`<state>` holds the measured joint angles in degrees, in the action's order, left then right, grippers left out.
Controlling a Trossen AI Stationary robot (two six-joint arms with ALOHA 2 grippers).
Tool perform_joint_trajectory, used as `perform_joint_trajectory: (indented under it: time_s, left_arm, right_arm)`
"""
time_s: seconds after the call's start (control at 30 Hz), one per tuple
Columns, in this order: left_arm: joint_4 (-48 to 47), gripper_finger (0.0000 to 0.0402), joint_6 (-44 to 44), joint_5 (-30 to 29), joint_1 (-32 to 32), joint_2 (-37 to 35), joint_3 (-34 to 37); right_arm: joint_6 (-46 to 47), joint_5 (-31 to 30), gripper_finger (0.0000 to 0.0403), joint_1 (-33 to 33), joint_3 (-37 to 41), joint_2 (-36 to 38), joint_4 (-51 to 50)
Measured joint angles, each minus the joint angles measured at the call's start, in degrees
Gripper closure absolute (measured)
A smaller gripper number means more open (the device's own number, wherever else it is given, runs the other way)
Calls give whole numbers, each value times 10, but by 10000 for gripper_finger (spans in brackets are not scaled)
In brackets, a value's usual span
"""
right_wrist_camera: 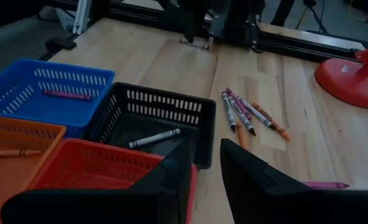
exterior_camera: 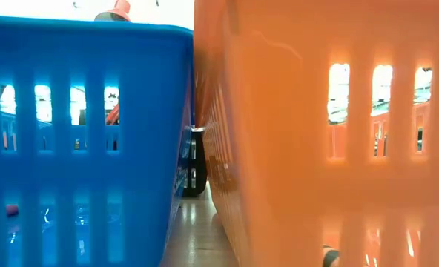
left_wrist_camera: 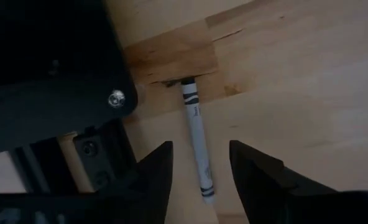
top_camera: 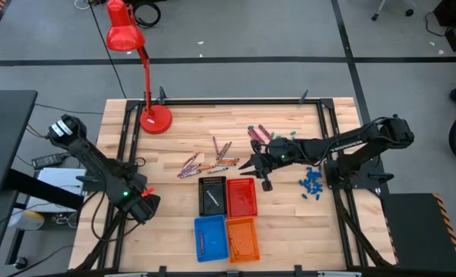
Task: Sort crayons
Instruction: Put the black crayon into the black basket
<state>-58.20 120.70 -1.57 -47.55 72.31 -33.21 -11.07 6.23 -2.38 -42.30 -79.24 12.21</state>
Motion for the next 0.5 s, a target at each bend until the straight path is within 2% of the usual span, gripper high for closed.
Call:
perform_joint_trajectory:
  time_s: [0.17, 0.3, 0.5]
  left_arm:
    - [65, 230, 9, 4, 0, -1, 38]
    - [72, 236, 15, 5, 0, -2, 49]
    - [85, 298, 6, 3, 0, -1, 50]
  right_arm:
    - [0, 0, 312, -9, 0, 0, 0]
    - [0, 0, 312, -10, 0, 0, 0]
    - [0, -1, 312, -10, 0, 0, 1]
